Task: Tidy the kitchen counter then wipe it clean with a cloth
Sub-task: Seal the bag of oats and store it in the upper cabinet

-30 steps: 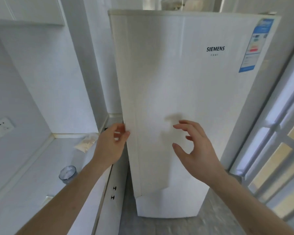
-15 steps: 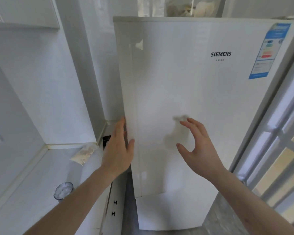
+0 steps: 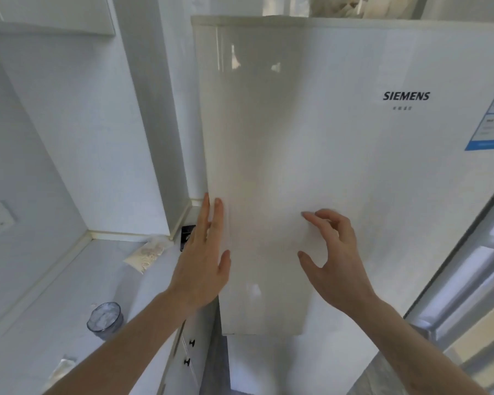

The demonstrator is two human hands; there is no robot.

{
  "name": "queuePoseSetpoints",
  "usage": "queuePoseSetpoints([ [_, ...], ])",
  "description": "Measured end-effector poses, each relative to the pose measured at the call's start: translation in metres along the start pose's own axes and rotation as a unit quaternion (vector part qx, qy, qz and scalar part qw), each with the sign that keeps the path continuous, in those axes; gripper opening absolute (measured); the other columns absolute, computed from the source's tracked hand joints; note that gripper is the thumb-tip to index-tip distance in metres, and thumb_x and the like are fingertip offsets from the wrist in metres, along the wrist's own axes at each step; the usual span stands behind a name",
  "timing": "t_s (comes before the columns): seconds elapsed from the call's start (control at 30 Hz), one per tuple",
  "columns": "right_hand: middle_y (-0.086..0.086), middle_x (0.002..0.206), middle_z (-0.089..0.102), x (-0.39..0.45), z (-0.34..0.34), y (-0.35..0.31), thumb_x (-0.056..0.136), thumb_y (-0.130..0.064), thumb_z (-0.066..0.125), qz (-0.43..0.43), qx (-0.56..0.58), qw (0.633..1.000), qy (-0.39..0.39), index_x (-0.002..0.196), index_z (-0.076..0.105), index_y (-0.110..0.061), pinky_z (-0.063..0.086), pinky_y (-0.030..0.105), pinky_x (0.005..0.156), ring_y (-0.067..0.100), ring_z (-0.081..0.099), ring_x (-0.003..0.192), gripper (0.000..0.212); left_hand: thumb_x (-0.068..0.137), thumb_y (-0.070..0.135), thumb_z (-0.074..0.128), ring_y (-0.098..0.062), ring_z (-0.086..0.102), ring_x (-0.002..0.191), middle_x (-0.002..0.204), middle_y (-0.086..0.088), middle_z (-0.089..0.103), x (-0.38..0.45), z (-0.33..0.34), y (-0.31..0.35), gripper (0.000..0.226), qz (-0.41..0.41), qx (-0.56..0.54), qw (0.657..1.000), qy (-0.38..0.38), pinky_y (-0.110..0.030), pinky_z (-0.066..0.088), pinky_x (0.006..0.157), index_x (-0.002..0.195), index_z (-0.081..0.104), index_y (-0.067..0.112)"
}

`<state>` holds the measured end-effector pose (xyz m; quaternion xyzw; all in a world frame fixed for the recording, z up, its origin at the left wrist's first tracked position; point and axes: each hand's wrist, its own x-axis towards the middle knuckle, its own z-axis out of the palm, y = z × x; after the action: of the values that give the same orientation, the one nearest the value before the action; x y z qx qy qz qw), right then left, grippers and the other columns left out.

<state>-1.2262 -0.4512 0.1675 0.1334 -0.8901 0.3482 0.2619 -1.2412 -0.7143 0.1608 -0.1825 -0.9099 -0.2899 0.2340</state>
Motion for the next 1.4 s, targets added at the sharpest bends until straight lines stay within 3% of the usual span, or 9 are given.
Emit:
queuePoseSetpoints([
  [0.13, -0.012, 0.141, 0.033, 0.016, 0.003, 0.013, 0.082, -0.008, 0.078, -0.014, 0.011, 1.0, -0.019, 0.145, 0.047, -0.031, 0.03, 0.006, 0.102, 0.011, 0.04, 0.129, 0.074, 0.096, 0.009, 0.059, -0.026, 0.024, 0.153, 0.16, 0.025, -0.032, 0.021, 0.008, 0.0, 0.103, -0.044, -0.059, 0.997, -0.009, -0.039, 0.055, 0.097, 0.157, -0.019, 0.039],
  [0.3, -0.015, 0.143, 0.032, 0.034, 0.008, 0.031, 0.082, -0.012, 0.077, -0.022, 0.015, 0.999, -0.047, 0.147, 0.044, -0.035, 0.028, 0.004, 0.101, 0.01, 0.038, 0.131, 0.076, 0.095, 0.008, 0.059, -0.057, 0.045, 0.125, 0.16, 0.023, -0.033, 0.045, 0.025, -0.013, 0.101, -0.073, -0.037, 0.996, -0.025, -0.043, 0.055, 0.09, 0.159, -0.013, 0.038],
  [0.43, -0.017, 0.141, 0.032, 0.048, 0.011, 0.043, 0.082, -0.014, 0.077, -0.032, 0.006, 0.998, -0.057, 0.146, 0.045, -0.034, 0.027, -0.002, 0.095, 0.01, 0.038, 0.128, 0.074, 0.093, 0.006, 0.06, -0.04, 0.026, 0.15, 0.16, 0.018, -0.036, 0.056, 0.039, -0.018, 0.102, -0.058, -0.003, 0.998, -0.018, -0.038, 0.059, 0.087, 0.16, -0.011, 0.034],
  [0.57, -0.015, 0.135, 0.037, 0.057, 0.014, 0.053, 0.081, -0.015, 0.077, -0.044, 0.001, 0.998, -0.054, 0.144, 0.049, -0.033, 0.028, -0.003, 0.092, 0.011, 0.04, 0.122, 0.071, 0.089, 0.0, 0.06, -0.038, 0.037, 0.144, 0.162, 0.011, -0.034, 0.059, 0.048, -0.014, 0.105, -0.055, 0.027, 0.998, -0.001, -0.018, 0.049, 0.074, 0.161, -0.01, 0.028],
  [0.67, -0.019, 0.132, 0.033, 0.058, 0.017, 0.058, 0.081, -0.016, 0.078, -0.051, 0.005, 0.997, -0.058, 0.142, 0.05, -0.036, 0.035, 0.007, 0.089, 0.01, 0.041, 0.118, 0.07, 0.082, -0.007, 0.06, -0.029, 0.015, 0.155, 0.166, 0.005, -0.027, 0.058, 0.055, -0.012, 0.106, -0.056, 0.057, 0.997, 0.013, -0.029, 0.054, 0.086, 0.162, -0.003, 0.022],
  [0.8, -0.014, 0.135, 0.035, 0.059, 0.021, 0.063, 0.079, -0.018, 0.08, -0.061, 0.014, 0.996, -0.065, 0.141, 0.052, -0.037, 0.042, 0.019, 0.09, 0.004, 0.036, 0.114, 0.07, 0.074, -0.01, 0.059, -0.024, -0.003, 0.157, 0.168, -0.001, -0.021, 0.05, 0.069, -0.018, 0.11, -0.079, 0.11, 0.991, -0.012, -0.038, 0.039, 0.115, 0.162, -0.003, 0.015],
  [1.1, -0.016, 0.14, 0.029, 0.057, 0.036, 0.074, 0.077, -0.013, 0.081, -0.081, 0.072, 0.989, -0.1, 0.136, 0.056, -0.035, 0.032, 0.001, 0.093, 0.005, 0.04, 0.118, 0.068, 0.075, -0.011, 0.052, -0.019, -0.018, 0.155, 0.164, 0.009, -0.031, 0.034, 0.09, -0.014, 0.111, -0.135, 0.108, 0.984, -0.045, -0.039, 0.03, 0.122, 0.161, -0.012, 0.02],
  [1.3, -0.022, 0.142, 0.027, 0.049, 0.067, 0.064, 0.082, -0.016, 0.077, -0.086, 0.144, 0.964, -0.207, 0.135, 0.052, -0.041, 0.043, 0.016, 0.093, -0.006, 0.04, 0.122, 0.064, 0.089, 0.0, 0.053, -0.006, -0.026, 0.151, 0.163, 0.022, -0.025, 0.001, 0.069, -0.017, 0.098, -0.164, 0.146, 0.973, -0.07, -0.016, -0.012, 0.116, 0.161, -0.003, 0.036],
  [1.4, -0.022, 0.143, 0.03, 0.045, 0.083, 0.064, 0.084, -0.016, 0.075, -0.086, 0.181, 0.948, -0.246, 0.135, 0.051, -0.042, 0.044, 0.02, 0.098, 0.0, 0.041, 0.129, 0.062, 0.093, 0.01, 0.057, -0.004, -0.02, 0.152, 0.163, 0.026, -0.021, -0.044, 0.053, -0.021, 0.086, -0.229, 0.146, 0.96, -0.065, -0.02, -0.002, 0.118, 0.16, 0.012, 0.04],
])
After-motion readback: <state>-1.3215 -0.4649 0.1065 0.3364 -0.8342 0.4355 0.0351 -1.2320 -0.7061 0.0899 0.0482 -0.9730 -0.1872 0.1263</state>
